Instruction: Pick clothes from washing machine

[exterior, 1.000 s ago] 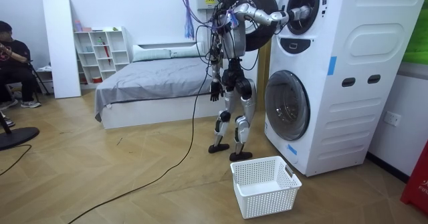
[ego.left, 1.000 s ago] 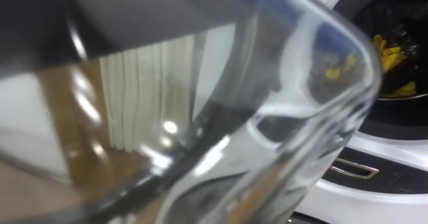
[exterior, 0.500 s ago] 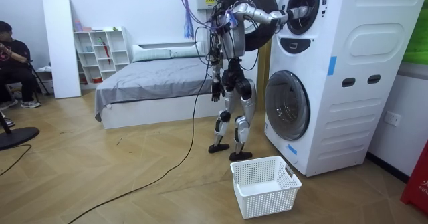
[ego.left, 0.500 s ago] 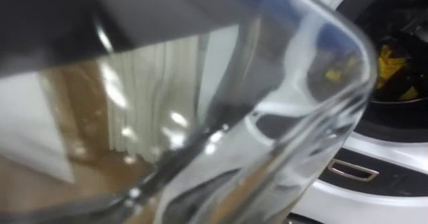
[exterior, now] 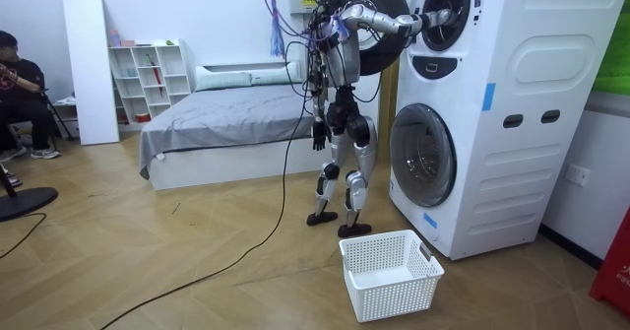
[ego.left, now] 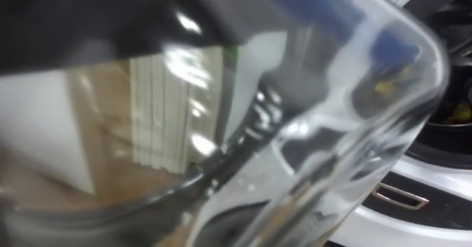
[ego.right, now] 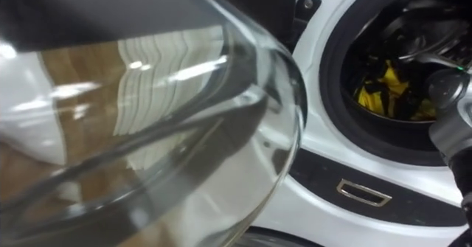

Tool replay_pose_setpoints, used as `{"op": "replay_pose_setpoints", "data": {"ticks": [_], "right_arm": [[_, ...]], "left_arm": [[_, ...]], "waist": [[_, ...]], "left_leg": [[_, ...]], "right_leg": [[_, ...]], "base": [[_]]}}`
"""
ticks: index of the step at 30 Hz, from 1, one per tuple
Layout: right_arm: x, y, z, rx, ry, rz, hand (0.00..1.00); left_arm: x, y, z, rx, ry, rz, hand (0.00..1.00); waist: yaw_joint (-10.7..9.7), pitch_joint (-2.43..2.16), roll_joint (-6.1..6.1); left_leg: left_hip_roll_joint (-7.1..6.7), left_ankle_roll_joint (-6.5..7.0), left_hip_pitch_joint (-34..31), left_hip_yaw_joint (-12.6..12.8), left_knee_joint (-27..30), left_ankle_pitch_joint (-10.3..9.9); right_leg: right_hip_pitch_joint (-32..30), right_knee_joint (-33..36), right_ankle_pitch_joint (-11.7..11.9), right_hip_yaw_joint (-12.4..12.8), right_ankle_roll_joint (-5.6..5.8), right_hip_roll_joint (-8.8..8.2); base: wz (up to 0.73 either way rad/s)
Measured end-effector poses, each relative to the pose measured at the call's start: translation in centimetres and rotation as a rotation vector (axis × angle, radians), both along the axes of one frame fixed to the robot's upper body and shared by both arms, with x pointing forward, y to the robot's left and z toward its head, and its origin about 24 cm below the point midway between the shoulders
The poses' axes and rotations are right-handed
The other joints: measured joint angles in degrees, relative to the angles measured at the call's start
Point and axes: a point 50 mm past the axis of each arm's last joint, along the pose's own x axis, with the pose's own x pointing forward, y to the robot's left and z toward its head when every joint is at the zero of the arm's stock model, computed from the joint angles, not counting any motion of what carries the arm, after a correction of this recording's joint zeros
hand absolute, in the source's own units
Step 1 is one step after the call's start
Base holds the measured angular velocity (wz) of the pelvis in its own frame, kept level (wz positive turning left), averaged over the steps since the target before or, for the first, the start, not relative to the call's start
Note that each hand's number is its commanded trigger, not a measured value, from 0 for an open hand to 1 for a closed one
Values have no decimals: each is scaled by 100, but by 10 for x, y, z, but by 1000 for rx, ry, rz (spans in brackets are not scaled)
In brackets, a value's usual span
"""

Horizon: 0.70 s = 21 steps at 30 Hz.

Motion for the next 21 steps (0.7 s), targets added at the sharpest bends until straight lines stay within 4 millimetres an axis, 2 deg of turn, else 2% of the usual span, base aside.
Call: {"op": "replay_pose_setpoints", "data": {"ticks": [13,17,18,21], "right_arm": [[-14,-3,0,41,-118,30,100],[-13,8,9,30,-171,79,100],[-13,12,12,26,-190,96,100],[-11,24,18,20,-225,139,100]], "left_arm": [[2,3,1,41,-34,-1,0],[2,3,1,57,-39,-11,0],[2,3,1,61,-41,-19,0],[0,3,1,64,-38,-31,0]], "waist": [[-23,2,5],[-162,6,40],[-161,-20,37],[-167,-43,135]], "left_leg": [[15,0,7,15,-29,0],[19,0,-35,49,-19,0],[20,0,-41,82,-19,0],[30,-1,-3,209,-22,1]], "right_leg": [[4,-17,-5,-7,8,13],[-45,-5,-9,15,2,14],[-72,9,-10,60,1,23],[-82,18,-9,171,-2,64]], "base": [[0],[-3],[-16],[-25]]}}
